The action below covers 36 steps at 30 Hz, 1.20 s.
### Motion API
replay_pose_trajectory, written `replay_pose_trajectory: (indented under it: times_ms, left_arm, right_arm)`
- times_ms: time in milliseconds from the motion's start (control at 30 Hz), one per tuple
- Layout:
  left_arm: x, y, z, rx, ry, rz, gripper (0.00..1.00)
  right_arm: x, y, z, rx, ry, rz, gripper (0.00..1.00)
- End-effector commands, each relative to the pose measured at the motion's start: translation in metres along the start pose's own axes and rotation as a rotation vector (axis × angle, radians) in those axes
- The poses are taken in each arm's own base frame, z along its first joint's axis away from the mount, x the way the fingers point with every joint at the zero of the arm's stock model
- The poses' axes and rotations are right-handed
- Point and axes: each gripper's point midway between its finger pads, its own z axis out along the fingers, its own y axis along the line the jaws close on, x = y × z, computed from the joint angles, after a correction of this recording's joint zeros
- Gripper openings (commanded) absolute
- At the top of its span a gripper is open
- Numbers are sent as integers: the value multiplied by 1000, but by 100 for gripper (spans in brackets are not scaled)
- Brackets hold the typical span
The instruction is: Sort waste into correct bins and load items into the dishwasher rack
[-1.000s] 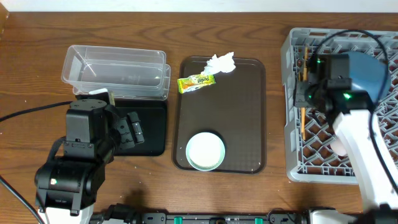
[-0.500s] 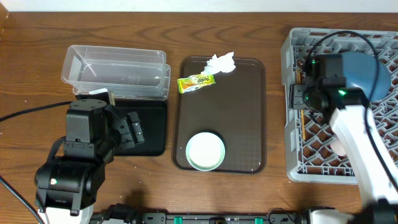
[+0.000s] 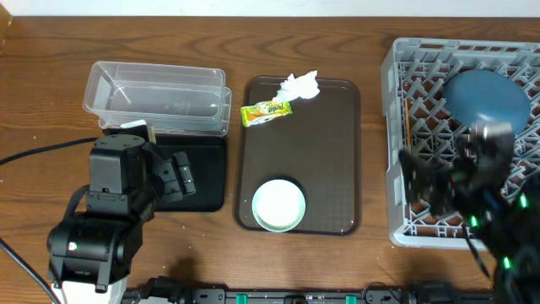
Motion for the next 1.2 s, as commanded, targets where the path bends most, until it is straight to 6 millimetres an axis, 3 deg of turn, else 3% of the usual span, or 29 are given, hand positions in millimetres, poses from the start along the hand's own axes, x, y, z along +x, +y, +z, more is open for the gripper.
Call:
replay_pose_trajectory:
  times_ms: [0, 200, 400, 500, 633, 767, 933, 1167]
  left_arm:
    - [-4, 0, -3, -5, -15, 0, 91]
    - [-4, 0, -3, -5, -15, 0, 91]
    - [-4, 0, -3, -5, -15, 0, 91]
    - [-4, 0, -3, -5, -15, 0, 91]
    - [-4, 0, -3, -5, -15, 0, 90]
    - [-4, 0, -3, -5, -15, 0, 90]
    - [-4, 0, -3, -5, -15, 0, 91]
    - [-4, 0, -3, -5, -15, 0, 90]
  right_arm:
    - [8, 18, -22, -76, -13, 7, 99]
    - [39, 17, -46, -45, 34, -9, 99]
    - [46, 8, -46, 0, 54, -129, 99]
    - [38, 7, -42, 5, 22, -199, 99]
    - [29, 0, -28, 24, -34, -234, 99]
    - [37, -17, -3, 76, -45, -235, 99]
    - [68, -35, 30, 89, -117, -210, 99]
    - [118, -49, 52, 88, -204, -205, 99]
